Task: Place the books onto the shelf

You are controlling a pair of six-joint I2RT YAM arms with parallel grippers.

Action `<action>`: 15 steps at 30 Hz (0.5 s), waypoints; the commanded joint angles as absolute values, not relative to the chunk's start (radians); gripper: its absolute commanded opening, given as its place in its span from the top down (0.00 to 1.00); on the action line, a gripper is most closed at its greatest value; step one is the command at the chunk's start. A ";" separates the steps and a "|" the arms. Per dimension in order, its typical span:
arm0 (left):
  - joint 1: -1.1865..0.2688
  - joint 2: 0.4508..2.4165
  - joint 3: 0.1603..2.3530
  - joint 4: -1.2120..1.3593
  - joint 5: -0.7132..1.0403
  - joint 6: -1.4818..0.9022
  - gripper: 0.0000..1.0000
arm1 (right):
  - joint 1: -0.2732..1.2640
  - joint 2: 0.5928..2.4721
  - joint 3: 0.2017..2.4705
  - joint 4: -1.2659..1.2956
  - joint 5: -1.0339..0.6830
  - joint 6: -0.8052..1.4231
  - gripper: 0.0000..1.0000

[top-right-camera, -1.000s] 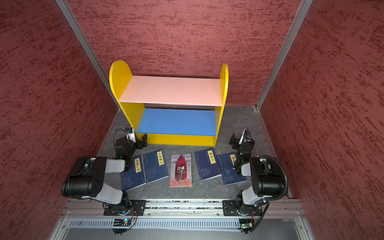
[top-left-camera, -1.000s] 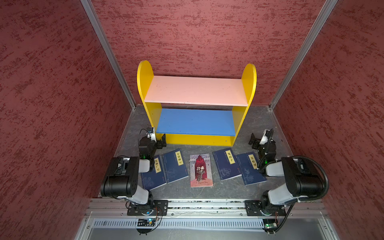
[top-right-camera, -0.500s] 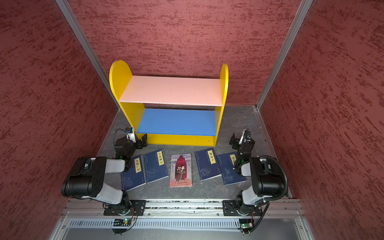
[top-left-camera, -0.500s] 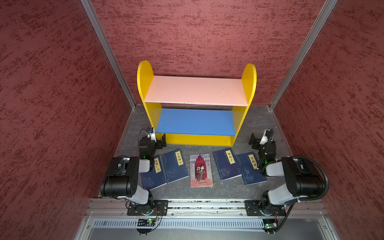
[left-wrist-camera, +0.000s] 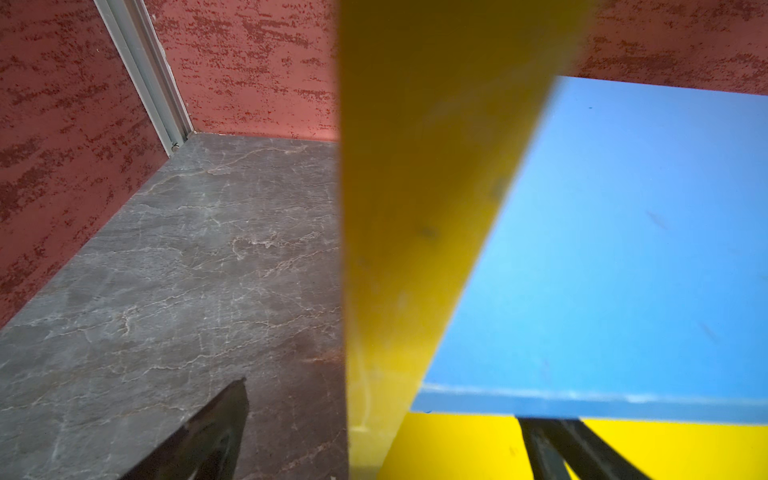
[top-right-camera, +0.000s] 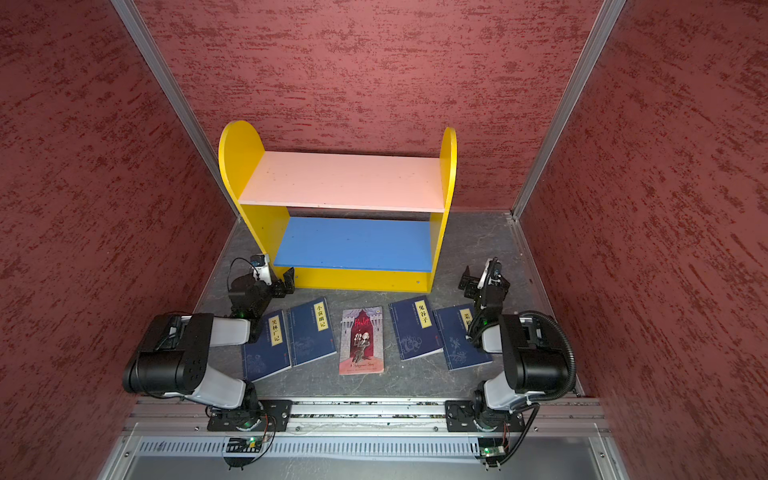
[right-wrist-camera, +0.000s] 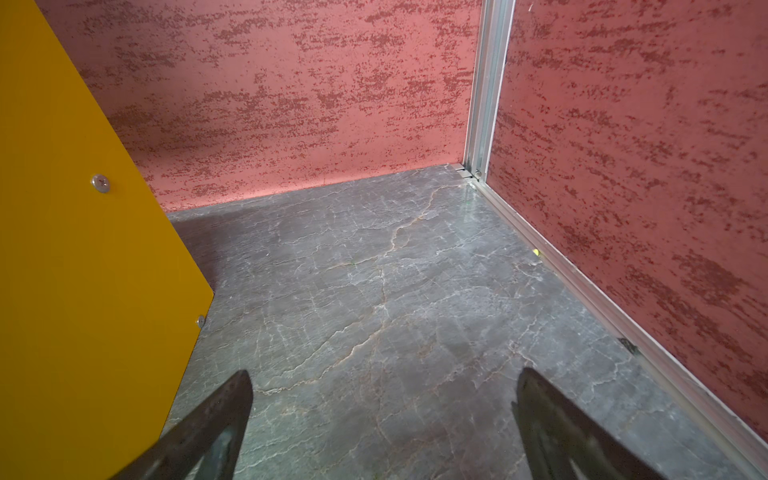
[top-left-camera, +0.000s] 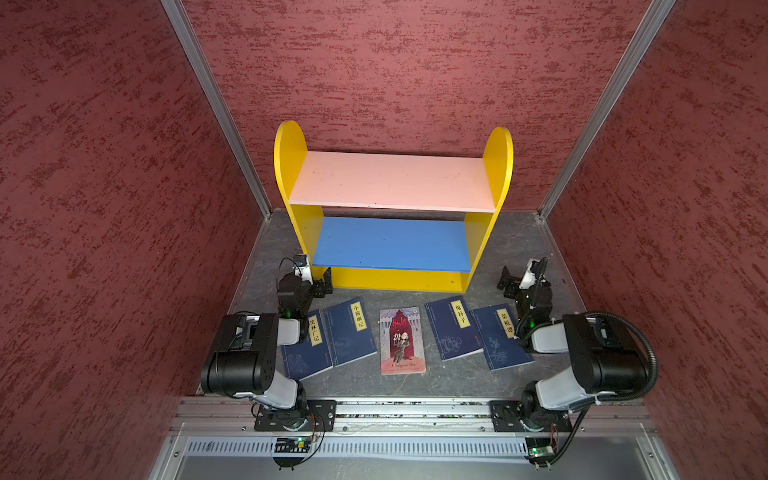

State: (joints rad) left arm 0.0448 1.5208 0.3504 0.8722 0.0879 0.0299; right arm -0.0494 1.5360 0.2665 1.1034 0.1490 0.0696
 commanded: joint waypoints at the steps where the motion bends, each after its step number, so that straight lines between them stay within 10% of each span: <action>1: 0.039 1.534 0.383 0.887 0.086 0.021 0.01 | -0.045 1.542 0.283 1.142 0.129 0.048 0.01; 15: -0.034 1.241 0.419 0.538 0.154 0.097 0.01 | -0.045 1.329 0.294 0.953 0.290 0.104 0.01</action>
